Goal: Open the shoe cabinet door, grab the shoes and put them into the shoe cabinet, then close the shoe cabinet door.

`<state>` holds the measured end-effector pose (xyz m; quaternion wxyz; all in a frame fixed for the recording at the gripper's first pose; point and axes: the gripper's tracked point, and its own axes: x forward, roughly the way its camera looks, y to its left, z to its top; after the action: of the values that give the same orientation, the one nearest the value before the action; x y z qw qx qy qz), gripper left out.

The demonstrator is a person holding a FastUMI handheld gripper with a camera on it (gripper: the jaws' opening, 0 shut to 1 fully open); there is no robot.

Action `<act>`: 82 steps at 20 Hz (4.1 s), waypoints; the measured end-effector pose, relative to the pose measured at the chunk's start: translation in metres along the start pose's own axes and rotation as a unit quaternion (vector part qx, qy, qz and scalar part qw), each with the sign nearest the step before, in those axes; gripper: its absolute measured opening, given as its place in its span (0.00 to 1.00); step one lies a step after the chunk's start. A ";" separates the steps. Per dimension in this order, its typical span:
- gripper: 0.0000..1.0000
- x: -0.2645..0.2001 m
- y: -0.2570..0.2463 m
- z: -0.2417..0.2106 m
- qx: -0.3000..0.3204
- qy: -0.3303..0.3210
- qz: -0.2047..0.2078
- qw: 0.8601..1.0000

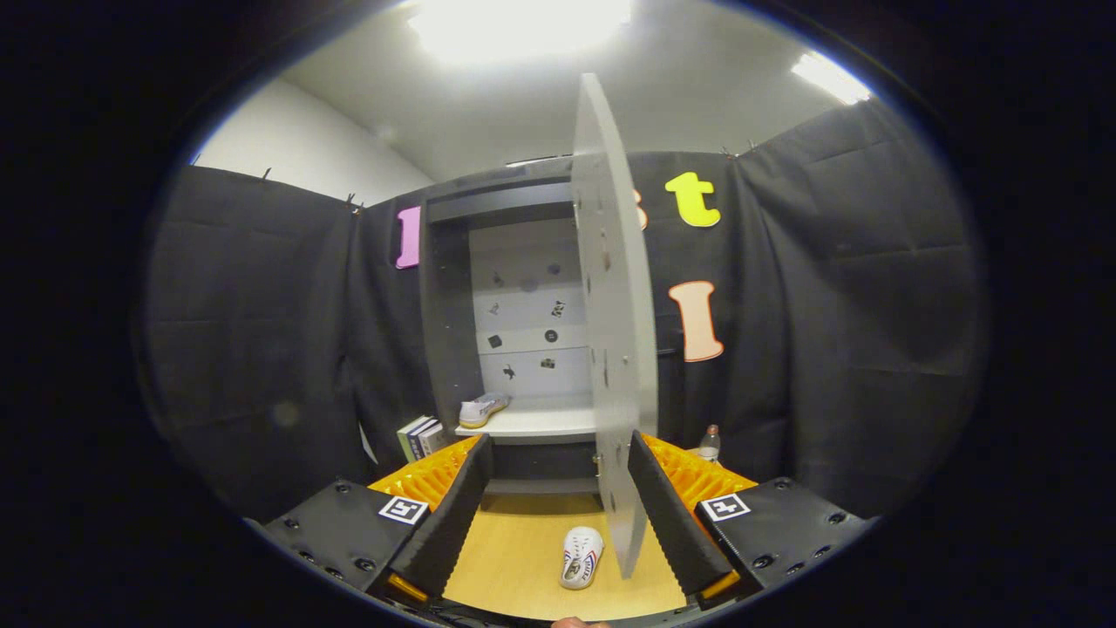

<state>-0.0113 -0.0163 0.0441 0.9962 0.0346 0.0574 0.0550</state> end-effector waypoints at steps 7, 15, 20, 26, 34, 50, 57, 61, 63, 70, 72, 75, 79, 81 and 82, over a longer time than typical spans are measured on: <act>0.98 0.034 0.065 -0.039 -0.029 0.048 0.077 0.995; 0.98 0.100 0.112 -0.108 -0.090 0.104 0.115 0.984; 0.98 0.141 0.130 -0.185 -0.119 0.175 0.145 0.967; 0.98 0.195 0.087 -0.298 -0.128 0.285 0.101 0.945; 0.98 0.220 0.012 -0.398 -0.147 0.399 0.031 0.905; 0.92 0.231 -0.042 -0.482 -0.109 0.498 -0.043 0.859; 0.49 0.230 -0.052 -0.483 -0.132 0.507 -0.047 0.850; 0.40 0.228 -0.050 -0.480 -0.150 0.515 -0.040 0.843; 0.37 0.242 -0.056 -0.511 -0.154 0.512 -0.045 0.844; 0.02 0.230 -0.051 -0.471 -0.109 0.508 -0.044 0.853; 0.02 0.230 -0.047 -0.461 -0.095 0.492 -0.045 0.864; 0.02 0.235 -0.040 -0.437 -0.118 0.462 -0.038 0.878; 0.02 0.237 -0.012 -0.392 -0.108 0.416 -0.023 0.903; 0.02 0.234 -0.003 -0.360 -0.105 0.388 -0.014 0.915; 0.02 0.232 -0.001 -0.345 -0.104 0.374 -0.011 0.922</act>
<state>0.1769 0.0301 -0.3234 0.9009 -0.0931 0.4199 0.0589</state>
